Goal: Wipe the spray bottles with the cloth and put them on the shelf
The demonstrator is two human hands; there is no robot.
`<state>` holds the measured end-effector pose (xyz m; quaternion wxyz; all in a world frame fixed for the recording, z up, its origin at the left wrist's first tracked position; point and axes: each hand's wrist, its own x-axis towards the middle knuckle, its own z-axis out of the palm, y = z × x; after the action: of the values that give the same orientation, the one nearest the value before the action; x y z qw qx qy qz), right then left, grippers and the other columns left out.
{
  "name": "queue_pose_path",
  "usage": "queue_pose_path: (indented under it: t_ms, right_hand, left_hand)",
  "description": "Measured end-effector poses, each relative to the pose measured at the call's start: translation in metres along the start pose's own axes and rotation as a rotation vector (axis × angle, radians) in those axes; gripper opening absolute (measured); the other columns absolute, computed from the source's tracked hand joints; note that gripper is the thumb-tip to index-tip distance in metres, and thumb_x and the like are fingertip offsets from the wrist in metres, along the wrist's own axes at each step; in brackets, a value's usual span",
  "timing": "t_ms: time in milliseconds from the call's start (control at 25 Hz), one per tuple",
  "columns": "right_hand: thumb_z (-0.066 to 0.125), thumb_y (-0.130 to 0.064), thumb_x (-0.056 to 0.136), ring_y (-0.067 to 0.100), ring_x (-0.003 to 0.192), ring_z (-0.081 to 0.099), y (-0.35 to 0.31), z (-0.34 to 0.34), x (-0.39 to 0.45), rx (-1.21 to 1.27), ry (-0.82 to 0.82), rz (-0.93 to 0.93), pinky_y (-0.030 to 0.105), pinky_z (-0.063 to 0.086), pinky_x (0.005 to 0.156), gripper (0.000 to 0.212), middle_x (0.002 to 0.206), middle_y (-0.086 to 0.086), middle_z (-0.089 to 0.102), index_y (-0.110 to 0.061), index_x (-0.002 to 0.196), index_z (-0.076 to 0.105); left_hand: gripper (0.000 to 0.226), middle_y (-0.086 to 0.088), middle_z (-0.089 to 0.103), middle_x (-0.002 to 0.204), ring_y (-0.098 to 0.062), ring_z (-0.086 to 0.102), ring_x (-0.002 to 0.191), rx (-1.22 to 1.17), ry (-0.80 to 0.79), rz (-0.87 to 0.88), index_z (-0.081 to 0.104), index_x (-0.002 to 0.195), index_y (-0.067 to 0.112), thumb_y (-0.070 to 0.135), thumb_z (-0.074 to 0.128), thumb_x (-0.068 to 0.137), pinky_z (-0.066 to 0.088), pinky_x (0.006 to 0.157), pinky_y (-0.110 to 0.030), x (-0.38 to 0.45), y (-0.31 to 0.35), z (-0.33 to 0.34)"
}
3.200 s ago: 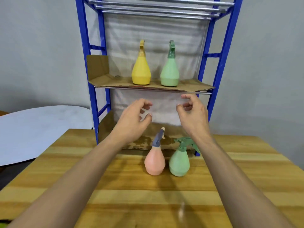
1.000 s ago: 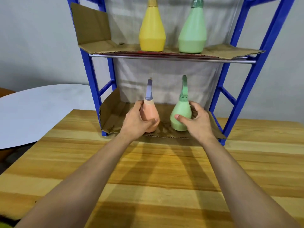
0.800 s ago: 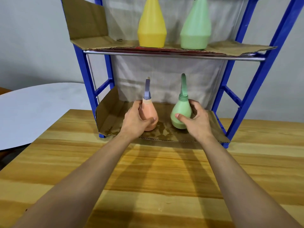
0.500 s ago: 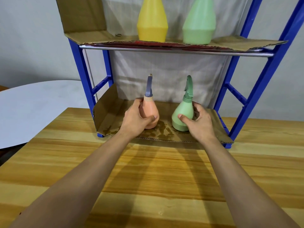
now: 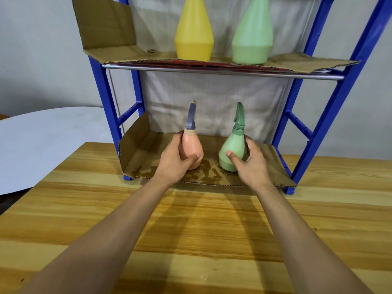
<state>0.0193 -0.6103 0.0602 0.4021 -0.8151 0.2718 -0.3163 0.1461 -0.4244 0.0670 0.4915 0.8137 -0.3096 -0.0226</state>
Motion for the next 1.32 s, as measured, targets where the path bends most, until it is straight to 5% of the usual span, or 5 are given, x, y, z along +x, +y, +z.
queue_pose_path:
  t_ms: [400, 880, 1320]
  right_hand:
    - [0.073, -0.052, 0.085, 0.03, 0.123, 0.056, 0.005, -0.001, -0.024, -0.193, -0.034, 0.026, 0.047, 0.051, 0.098, 0.08, 0.136, 0.006, 0.055, -0.029, 0.149, 0.031]
    - [0.071, -0.049, 0.088, 0.032, 0.126, 0.055, 0.006, -0.006, -0.025, -0.178, -0.103, 0.028, 0.048, 0.05, 0.1, 0.083, 0.141, 0.005, 0.055, -0.035, 0.153, 0.021]
    - [0.073, -0.053, 0.085, 0.031, 0.137, 0.048, 0.001, -0.011, -0.033, -0.192, -0.017, 0.045, 0.052, 0.046, 0.108, 0.093, 0.151, 0.006, 0.049, -0.028, 0.157, 0.019]
  left_hand:
    - [0.109, -0.004, 0.044, 0.153, -0.026, 0.047, 0.14, 0.125, -0.044, -0.072, 0.019, 0.16, 0.028, 0.041, 0.089, 0.077, 0.043, 0.116, -0.053, -0.017, -0.015, -0.002]
    - [0.08, -0.009, 0.056, 0.143, -0.03, 0.056, 0.129, 0.216, 0.096, -0.046, 0.026, 0.158, 0.024, 0.026, 0.074, 0.094, 0.049, 0.101, -0.048, -0.02, -0.011, 0.012]
    - [0.09, -0.01, 0.046, 0.15, -0.031, 0.047, 0.139, 0.188, 0.049, -0.043, 0.014, 0.163, 0.027, 0.031, 0.072, 0.095, 0.042, 0.112, -0.049, -0.026, -0.009, 0.002]
